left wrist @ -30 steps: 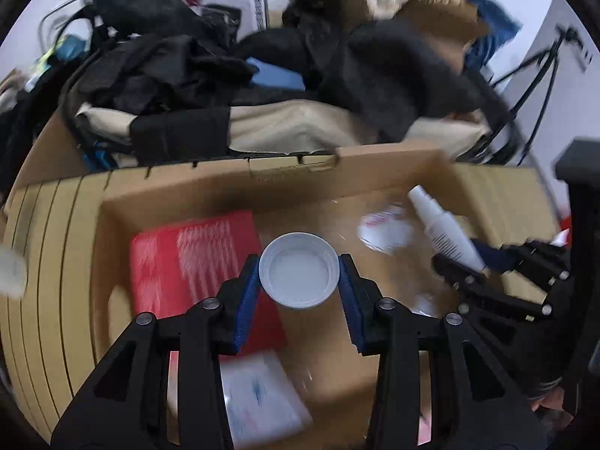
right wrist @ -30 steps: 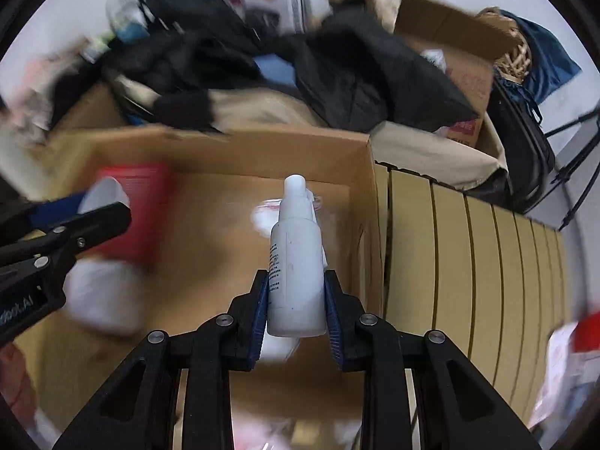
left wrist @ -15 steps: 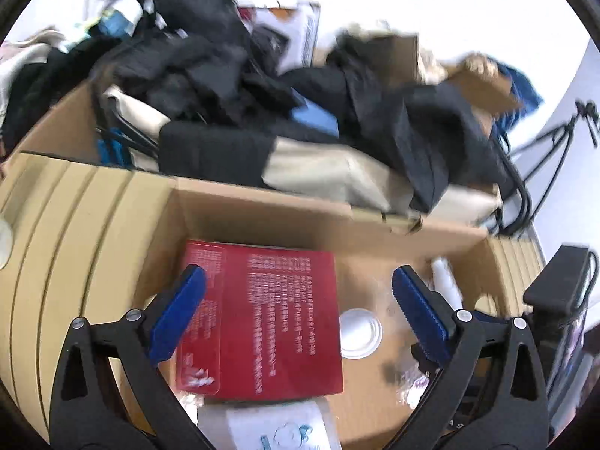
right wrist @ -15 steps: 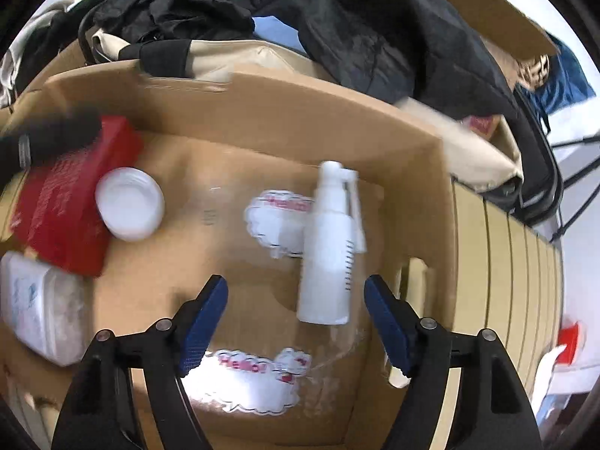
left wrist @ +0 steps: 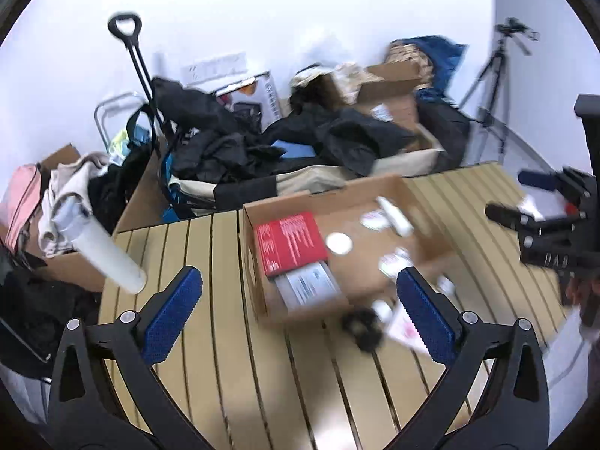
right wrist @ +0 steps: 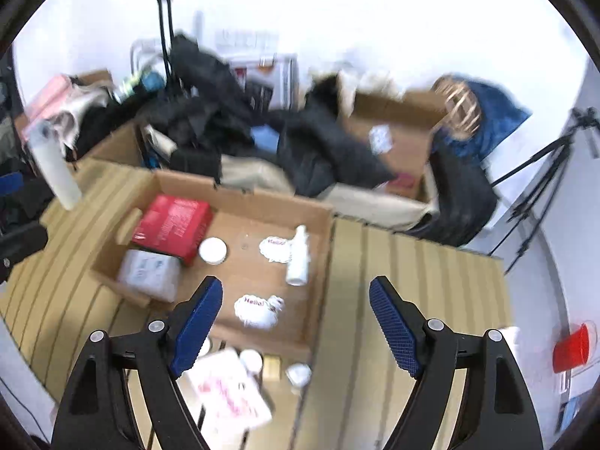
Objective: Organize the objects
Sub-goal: 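Open both grippers and withdraw them from the cardboard box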
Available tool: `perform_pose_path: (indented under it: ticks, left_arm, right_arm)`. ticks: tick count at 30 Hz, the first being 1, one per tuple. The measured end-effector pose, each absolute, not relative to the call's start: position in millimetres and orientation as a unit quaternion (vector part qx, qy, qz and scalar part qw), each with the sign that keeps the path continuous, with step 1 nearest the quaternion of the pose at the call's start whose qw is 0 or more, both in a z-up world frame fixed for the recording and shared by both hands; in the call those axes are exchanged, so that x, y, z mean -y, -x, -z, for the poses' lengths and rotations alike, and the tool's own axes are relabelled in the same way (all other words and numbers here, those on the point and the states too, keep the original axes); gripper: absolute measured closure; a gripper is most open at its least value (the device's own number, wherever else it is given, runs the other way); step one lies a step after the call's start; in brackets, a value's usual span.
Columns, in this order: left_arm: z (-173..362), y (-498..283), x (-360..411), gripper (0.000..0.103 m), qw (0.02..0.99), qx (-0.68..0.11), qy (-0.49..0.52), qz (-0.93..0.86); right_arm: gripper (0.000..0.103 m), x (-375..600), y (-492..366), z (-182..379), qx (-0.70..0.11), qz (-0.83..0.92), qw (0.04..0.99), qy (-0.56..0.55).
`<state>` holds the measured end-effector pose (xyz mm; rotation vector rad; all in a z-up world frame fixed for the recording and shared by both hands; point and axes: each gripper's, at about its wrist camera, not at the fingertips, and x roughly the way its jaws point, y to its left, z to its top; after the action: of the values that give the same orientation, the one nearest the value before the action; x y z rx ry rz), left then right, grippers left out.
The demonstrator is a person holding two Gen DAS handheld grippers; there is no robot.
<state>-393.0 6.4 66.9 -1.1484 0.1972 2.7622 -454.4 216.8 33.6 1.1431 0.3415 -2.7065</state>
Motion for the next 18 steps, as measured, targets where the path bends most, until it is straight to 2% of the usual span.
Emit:
perform_pose_path:
  ticks: [5,7,10,12,15,18]
  left_arm:
    - [-99.5,252.7,11.5,0.000,0.117,-0.035,0.308,-0.944]
    - [-94.6,198.3,17.7,0.000,0.131,-0.022,0.289,-0.948]
    - [-77.2,134.7,22.8,0.000,0.120,-0.016,0.280,-0.952]
    - [-58.7,98.8,25.2,0.000,0.093,-0.004,0.296,-0.951]
    - [-34.3,69.1,27.1,0.000,0.111,0.026,0.326,-0.938]
    - [-18.6,61.3,19.0,0.000,0.114,0.014,0.354,-0.928]
  right_arm:
    - [0.019,-232.7,335.8,-53.8,-0.069,0.917,0.163,-0.358]
    - [0.019,-235.4,277.4,-44.9,-0.044,0.898,0.221,-0.377]
    - [0.019,-231.1,191.8,-30.9,-0.048,0.907,0.226,-0.353]
    - [0.019,-228.4,145.4,-16.4,-0.043,0.913,0.207,-0.350]
    - [0.019,-221.4,93.8,3.6,-0.038,0.918,0.188,-0.348]
    - [0.019,-221.0,66.5,9.3,-0.024,0.914,0.224,-0.339]
